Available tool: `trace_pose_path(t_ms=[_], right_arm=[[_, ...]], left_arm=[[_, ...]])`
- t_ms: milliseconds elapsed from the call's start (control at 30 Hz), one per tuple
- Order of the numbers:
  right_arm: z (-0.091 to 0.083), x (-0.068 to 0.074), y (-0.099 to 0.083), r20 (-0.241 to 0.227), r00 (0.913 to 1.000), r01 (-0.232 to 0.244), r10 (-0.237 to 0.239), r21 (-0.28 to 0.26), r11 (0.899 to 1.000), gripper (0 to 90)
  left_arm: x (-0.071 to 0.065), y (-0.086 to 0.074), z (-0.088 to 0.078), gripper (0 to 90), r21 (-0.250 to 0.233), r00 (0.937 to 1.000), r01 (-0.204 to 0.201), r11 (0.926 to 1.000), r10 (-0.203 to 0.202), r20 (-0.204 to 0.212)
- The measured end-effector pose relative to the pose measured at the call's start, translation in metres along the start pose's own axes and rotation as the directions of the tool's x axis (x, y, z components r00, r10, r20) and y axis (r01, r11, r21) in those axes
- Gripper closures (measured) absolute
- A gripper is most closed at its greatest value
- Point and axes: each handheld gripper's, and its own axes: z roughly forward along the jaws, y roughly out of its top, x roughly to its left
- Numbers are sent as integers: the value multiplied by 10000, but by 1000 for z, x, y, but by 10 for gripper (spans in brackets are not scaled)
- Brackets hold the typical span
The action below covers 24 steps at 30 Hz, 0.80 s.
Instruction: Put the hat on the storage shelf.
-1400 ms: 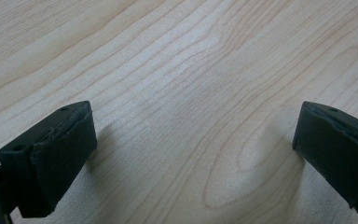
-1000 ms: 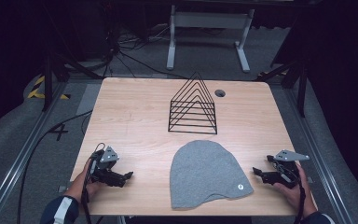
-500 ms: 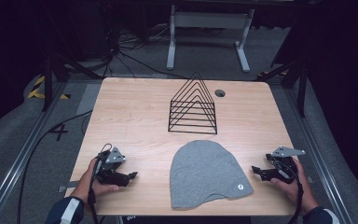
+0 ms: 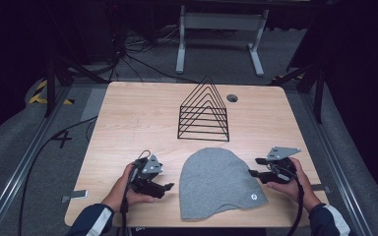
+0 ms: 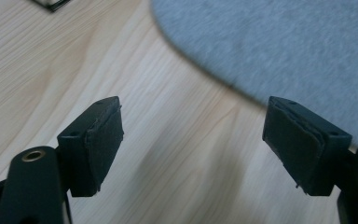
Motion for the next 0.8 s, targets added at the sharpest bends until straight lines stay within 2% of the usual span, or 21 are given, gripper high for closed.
trace_pose_path(t_ms=[100, 267, 333, 433, 500, 567, 700, 800], right_arm=[[12, 7, 13, -293, 9990, 342, -338, 130, 9993, 509], [25, 14, 22, -567, 9976, 415, -408, 98, 9991, 515], [31, 19, 20, -584, 9975, 412, -407, 66, 9991, 506], [35, 23, 18, -520, 9979, 399, -387, 227, 9989, 495], [36, 25, 17, -555, 9977, 404, -387, 307, 9987, 485], [38, 29, 16, -356, 9979, 558, -541, 458, 9974, 477], [39, 36, 15, -580, 9974, 459, -437, 372, 9983, 464], [39, 42, 15, -748, 9961, 504, -477, 339, 9982, 450]], left_arm=[[-8, 11, 13, 201, 83, 9994, -293, 9995, 292, 184], [-12, 19, 29, 199, 277, 9988, -415, 9988, 407, 289], [-12, 20, 36, 199, 638, 9985, -526, 9966, 514, 204], [-10, 19, 38, 184, 843, 9984, -549, 9949, 536, 173], [-8, 18, 37, 177, 831, 9991, -417, 9957, 412, 74], [-6, 16, 36, 172, 817, 9992, -387, 9959, 391, -27], [2, 14, 32, 157, 951, 9990, -369, 9948, 389, -199], [8, 11, 29, 156, 990, 9994, -148, 9950, 179, -305]])
